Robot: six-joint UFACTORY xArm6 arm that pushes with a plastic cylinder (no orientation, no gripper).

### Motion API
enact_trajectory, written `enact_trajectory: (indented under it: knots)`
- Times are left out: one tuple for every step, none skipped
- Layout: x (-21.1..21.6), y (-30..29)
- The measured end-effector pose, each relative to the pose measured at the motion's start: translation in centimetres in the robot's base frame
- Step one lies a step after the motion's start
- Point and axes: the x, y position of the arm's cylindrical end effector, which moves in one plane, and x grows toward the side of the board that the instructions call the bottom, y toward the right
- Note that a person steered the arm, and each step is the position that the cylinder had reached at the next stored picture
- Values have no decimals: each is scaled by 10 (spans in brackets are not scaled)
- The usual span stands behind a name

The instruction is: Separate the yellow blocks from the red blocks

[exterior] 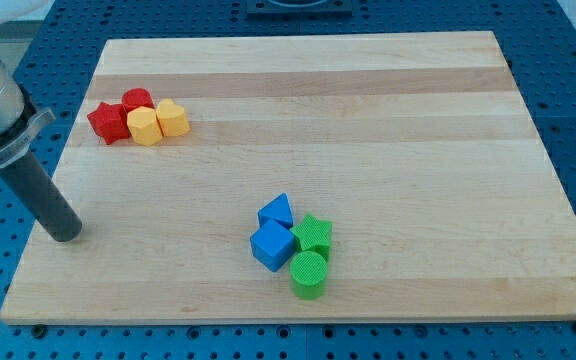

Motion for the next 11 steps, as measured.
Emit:
enact_trajectory:
  knots:
    - [-57, 0]
    - [-57, 0]
    - [-96, 10]
    - [-96, 10]
    - [-125, 25]
    - [-125, 26]
    - [-135, 39]
    - [-154, 61]
    - [-157, 92]
    - [-167, 126]
    - [-179, 157]
